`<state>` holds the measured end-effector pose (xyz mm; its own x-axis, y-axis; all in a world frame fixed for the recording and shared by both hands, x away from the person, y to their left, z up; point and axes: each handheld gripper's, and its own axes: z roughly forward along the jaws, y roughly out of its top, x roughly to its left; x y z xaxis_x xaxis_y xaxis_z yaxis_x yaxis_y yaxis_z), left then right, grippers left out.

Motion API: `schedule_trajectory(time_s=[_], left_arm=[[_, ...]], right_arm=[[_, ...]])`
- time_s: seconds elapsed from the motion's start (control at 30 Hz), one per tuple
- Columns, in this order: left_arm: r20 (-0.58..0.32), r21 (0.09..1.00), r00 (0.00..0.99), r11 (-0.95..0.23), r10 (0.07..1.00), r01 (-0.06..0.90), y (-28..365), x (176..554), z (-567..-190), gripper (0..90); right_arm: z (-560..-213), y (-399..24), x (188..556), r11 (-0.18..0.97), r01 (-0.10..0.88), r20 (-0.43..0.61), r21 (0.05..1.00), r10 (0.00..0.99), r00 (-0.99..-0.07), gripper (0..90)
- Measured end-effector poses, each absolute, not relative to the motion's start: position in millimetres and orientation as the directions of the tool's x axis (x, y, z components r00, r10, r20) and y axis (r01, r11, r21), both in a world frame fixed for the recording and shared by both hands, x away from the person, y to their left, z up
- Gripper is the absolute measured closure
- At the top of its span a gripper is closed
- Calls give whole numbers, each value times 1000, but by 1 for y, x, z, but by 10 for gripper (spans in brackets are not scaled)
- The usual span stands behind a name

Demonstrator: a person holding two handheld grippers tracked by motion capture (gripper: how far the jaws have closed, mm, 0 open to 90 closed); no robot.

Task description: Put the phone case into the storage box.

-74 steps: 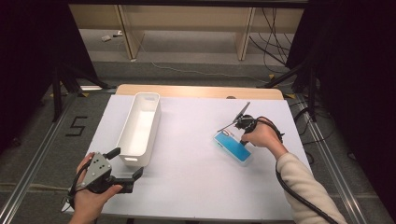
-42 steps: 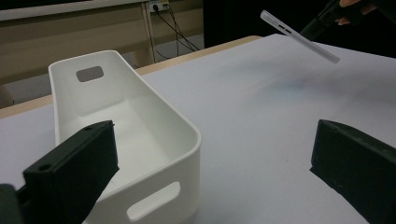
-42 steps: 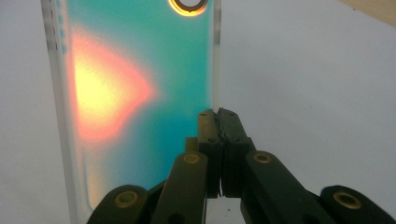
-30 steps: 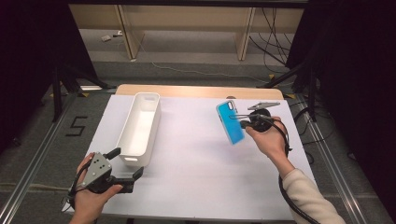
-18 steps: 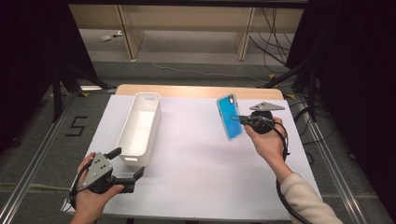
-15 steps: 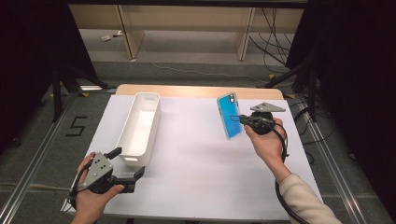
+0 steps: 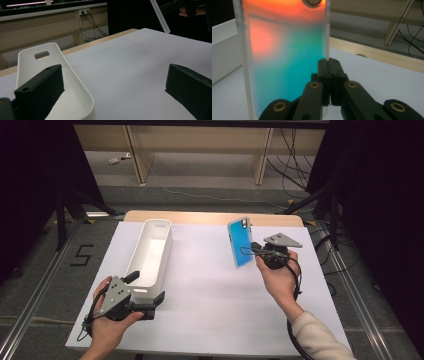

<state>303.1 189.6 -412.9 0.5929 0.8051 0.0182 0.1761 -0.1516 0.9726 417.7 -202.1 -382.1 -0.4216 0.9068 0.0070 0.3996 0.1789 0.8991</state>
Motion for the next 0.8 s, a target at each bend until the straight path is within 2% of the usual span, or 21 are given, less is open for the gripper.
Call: schedule_trajectory(time_s=[0.57, 0.8], left_arm=[[44, 984, 632, -142, 774, 105, 125, 342, -381, 42], [49, 981, 621, -154, 782, 116, 105, 353, -378, 109]], right_arm=[[-377, -194, 413, 136, 355, 13, 925, 922, -387, 896], [-377, -187, 414, 122, 347, 22, 930, 923, -384, 895]])
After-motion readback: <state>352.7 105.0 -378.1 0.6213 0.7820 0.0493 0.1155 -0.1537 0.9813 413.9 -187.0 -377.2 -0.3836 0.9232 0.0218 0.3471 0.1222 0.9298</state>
